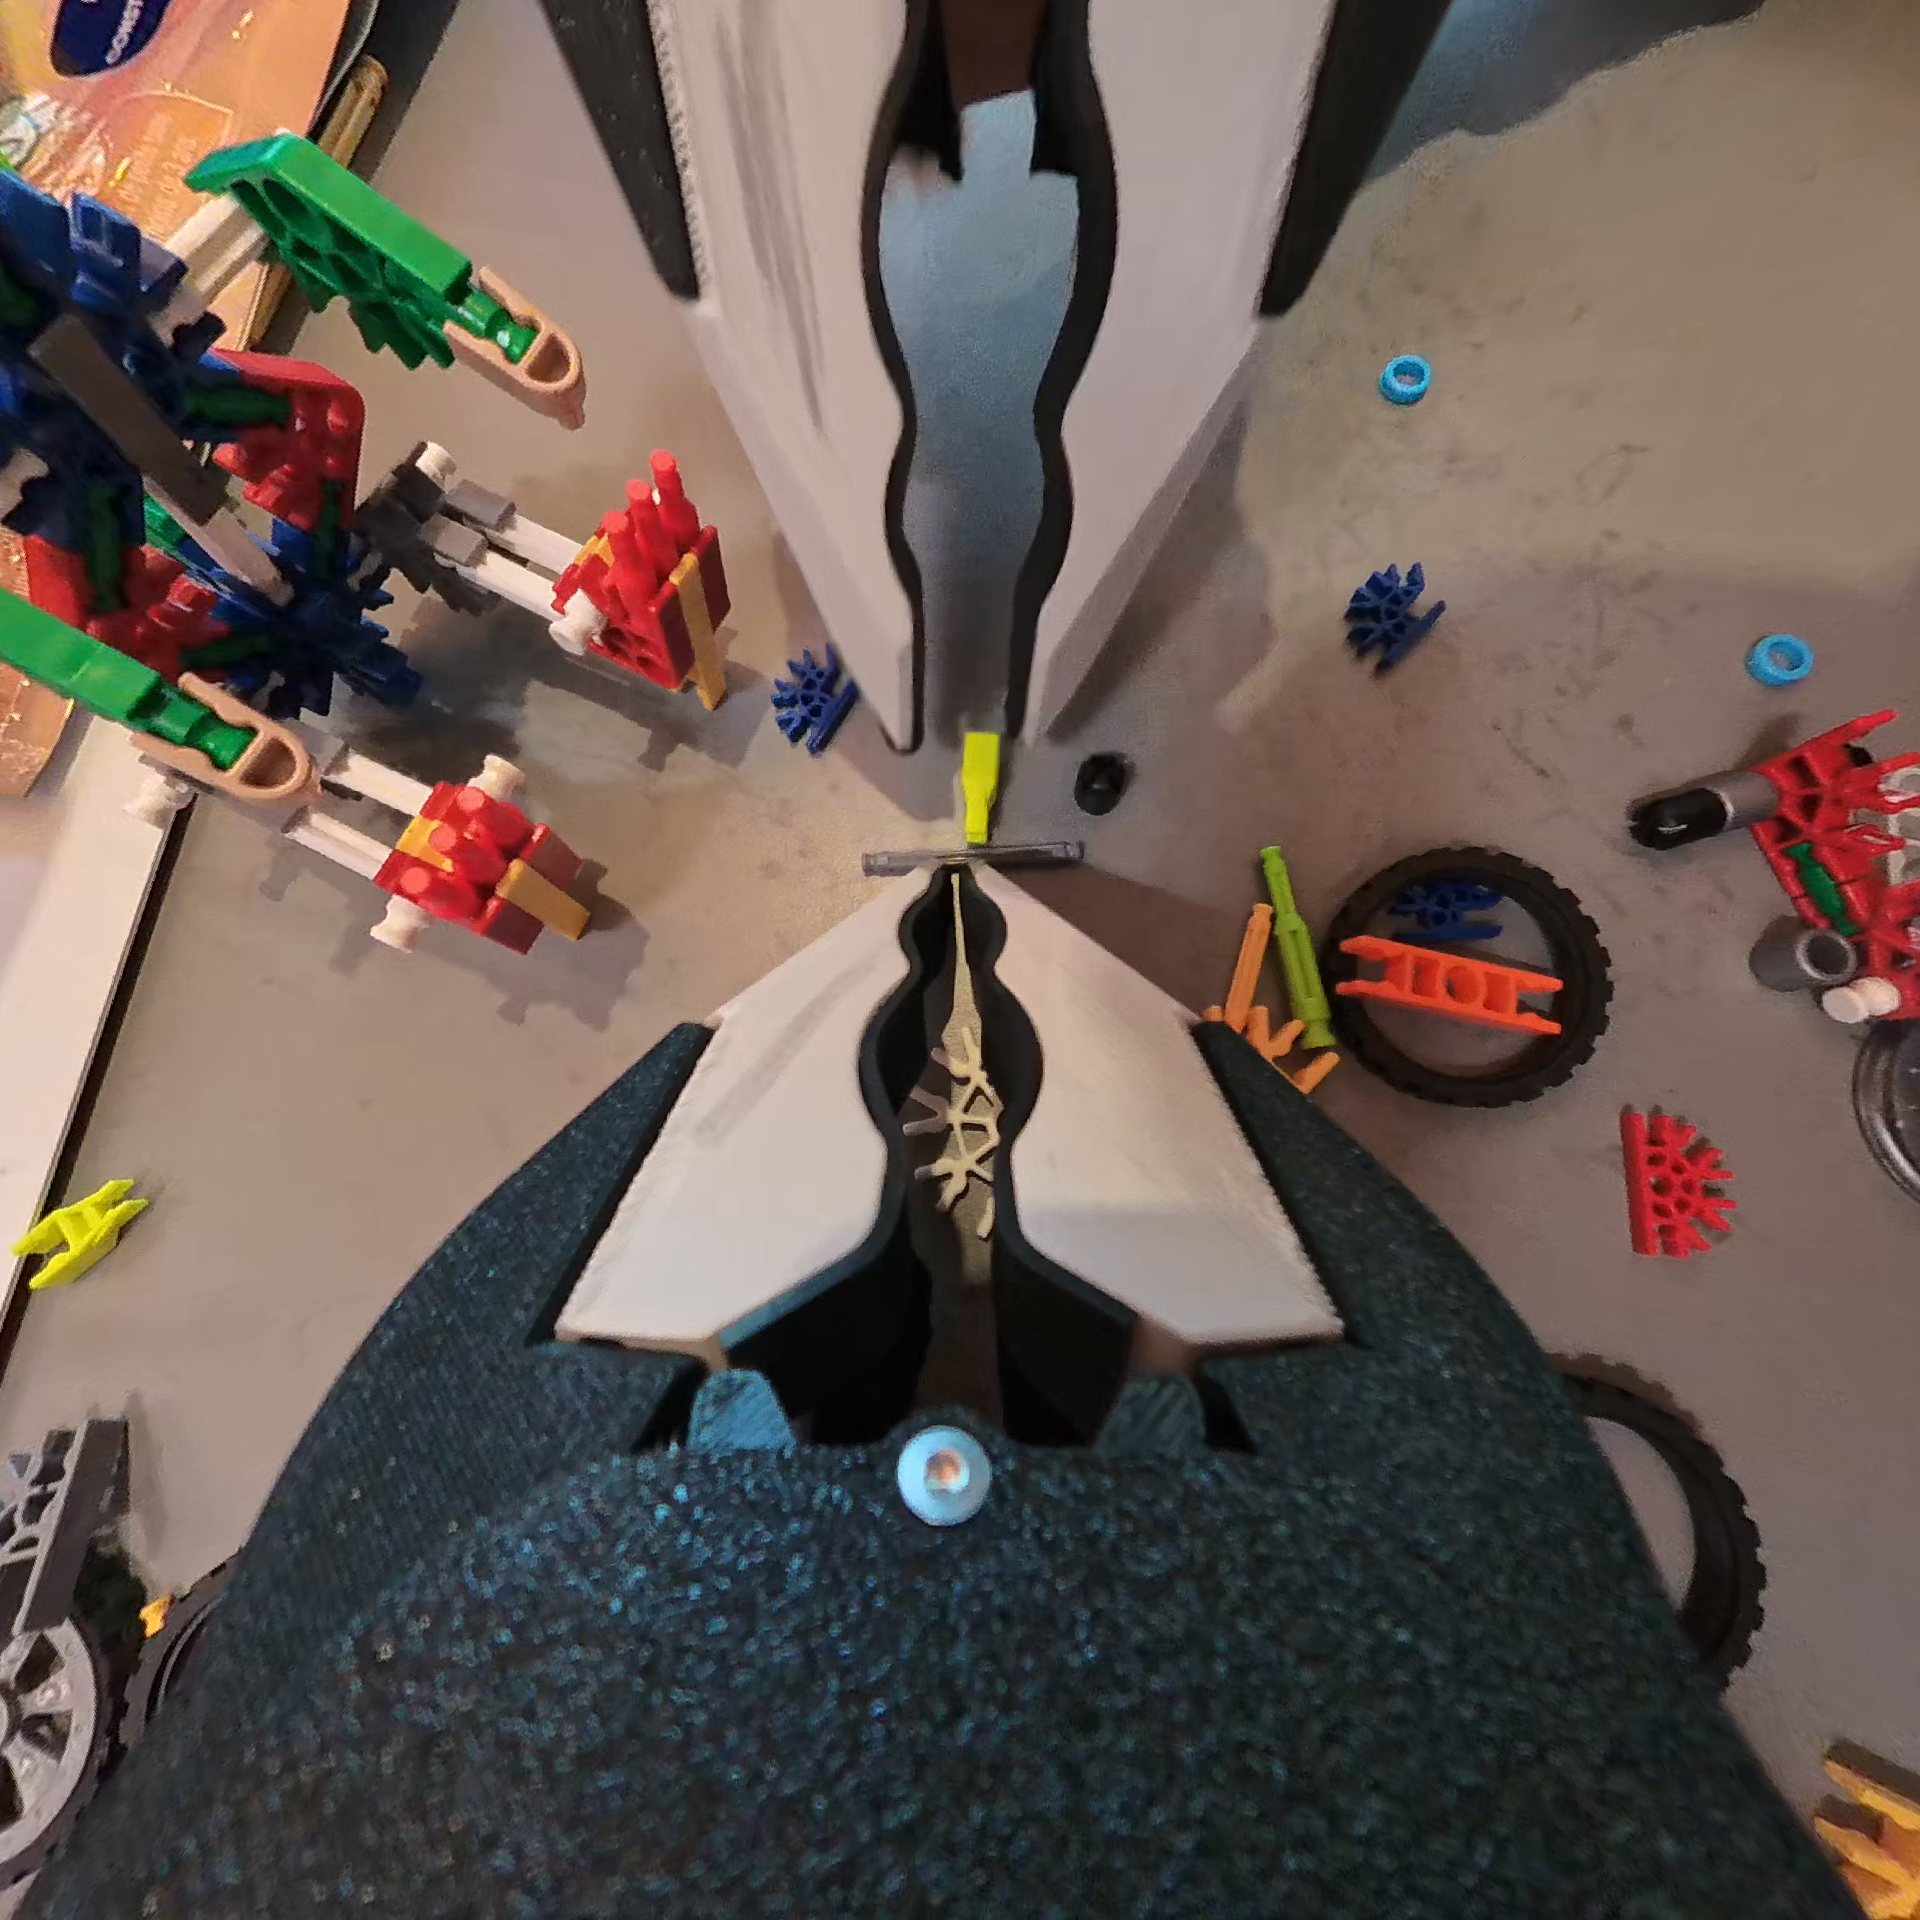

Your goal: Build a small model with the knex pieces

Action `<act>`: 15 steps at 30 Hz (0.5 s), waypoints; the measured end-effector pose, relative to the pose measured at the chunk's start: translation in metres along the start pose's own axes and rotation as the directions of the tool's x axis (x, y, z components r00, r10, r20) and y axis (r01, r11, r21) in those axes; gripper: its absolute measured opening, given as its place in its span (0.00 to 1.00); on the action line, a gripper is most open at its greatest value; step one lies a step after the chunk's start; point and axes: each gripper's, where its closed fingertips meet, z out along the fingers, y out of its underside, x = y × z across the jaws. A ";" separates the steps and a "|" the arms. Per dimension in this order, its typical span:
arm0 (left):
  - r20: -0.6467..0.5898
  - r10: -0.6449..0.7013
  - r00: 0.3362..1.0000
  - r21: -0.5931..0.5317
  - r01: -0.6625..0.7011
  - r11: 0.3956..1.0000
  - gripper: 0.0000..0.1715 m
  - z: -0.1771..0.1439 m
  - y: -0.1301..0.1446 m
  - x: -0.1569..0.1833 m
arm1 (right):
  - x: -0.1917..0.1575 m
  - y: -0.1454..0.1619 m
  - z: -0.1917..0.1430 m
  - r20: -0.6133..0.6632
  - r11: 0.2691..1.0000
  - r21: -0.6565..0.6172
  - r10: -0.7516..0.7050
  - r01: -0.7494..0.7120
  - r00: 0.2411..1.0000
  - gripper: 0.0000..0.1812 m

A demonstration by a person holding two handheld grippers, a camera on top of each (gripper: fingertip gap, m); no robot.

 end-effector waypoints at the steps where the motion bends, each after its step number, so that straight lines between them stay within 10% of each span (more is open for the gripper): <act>1: 0.000 0.000 1.000 0.000 0.000 1.000 0.00 0.000 0.000 0.000 | -0.001 0.004 -0.001 0.004 1.000 -0.014 0.002 -0.002 1.000 0.08; 15: 0.005 0.009 1.000 0.000 -0.009 1.000 0.00 0.000 0.000 0.001 | -0.003 0.012 0.010 0.006 0.999 -0.046 0.007 -0.007 1.000 0.00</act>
